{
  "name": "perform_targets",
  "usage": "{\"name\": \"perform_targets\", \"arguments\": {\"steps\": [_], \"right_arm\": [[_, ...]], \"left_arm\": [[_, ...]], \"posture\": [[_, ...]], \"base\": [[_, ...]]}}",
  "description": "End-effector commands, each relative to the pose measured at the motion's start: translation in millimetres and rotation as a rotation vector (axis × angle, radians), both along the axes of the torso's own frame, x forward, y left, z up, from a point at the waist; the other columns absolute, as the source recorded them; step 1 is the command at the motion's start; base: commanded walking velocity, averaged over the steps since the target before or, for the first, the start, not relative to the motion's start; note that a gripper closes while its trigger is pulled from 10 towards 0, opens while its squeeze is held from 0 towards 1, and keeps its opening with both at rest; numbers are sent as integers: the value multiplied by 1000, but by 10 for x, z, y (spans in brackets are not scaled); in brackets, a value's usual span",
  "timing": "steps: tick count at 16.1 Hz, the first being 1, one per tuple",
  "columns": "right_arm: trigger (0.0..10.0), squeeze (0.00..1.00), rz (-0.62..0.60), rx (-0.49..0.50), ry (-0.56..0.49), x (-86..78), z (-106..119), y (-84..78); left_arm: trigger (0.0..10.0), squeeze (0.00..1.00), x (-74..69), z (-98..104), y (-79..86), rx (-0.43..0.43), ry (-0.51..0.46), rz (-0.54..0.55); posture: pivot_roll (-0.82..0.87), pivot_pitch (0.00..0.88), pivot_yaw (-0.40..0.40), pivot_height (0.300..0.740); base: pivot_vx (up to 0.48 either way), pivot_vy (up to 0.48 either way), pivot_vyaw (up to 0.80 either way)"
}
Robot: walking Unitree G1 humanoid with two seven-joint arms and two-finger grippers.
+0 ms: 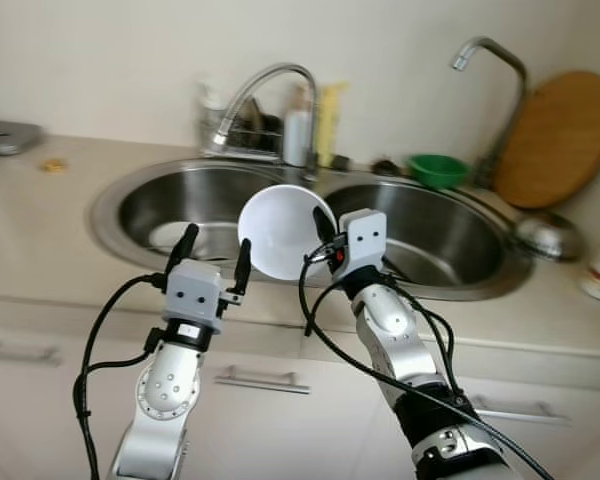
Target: Kitchen organization
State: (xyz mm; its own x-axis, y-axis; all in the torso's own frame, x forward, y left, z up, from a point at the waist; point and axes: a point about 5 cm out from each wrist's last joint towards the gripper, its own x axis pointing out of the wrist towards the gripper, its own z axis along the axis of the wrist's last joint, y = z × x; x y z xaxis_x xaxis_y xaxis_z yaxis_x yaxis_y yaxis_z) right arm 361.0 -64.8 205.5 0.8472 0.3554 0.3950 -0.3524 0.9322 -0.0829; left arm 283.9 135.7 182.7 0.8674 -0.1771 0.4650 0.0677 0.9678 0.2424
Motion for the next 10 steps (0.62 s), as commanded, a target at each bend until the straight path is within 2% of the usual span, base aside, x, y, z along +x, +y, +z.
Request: {"name": "perform_targets", "arguments": {"steps": [1,2,3,4,5,6,10], "right_arm": [[1098,0,-34,34,3,42,33,-75],[1098,0,-36,38,3,43,33,-76],[2980,0,-40,32,3,44,31,-77],[4235,0,-50,28,11,52,23,-81],[6902,0,-52,29,13,53,20,-84],[10000,0,-55,30,18,54,12,-87],[10000,0,-52,24,32,61,-7,-87]], "left_arm": [[10000,0,-6,9,-68,4,-7,-26],[10000,0,-6,7,-68,4,-6,-26],[10000,0,-6,7,-69,4,-7,-26],[10000,0,-6,10,-73,3,-9,-28],[10000,0,-6,10,-75,2,-9,-29],[10000,0,-5,10,-78,2,-9,-30],[10000,0,-3,11,-81,1,-9,-32]], "posture": [[94,0,-75,740],[94,0,-75,740],[94,0,-75,740],[94,0,-75,740],[94,0,-75,740],[94,0,-75,740],[92,0,-73,740]], "base": [[337,0,0],[337,0,0],[337,0,0],[337,0,0],[356,0,0],[352,0,0],[353,0,0]]}}
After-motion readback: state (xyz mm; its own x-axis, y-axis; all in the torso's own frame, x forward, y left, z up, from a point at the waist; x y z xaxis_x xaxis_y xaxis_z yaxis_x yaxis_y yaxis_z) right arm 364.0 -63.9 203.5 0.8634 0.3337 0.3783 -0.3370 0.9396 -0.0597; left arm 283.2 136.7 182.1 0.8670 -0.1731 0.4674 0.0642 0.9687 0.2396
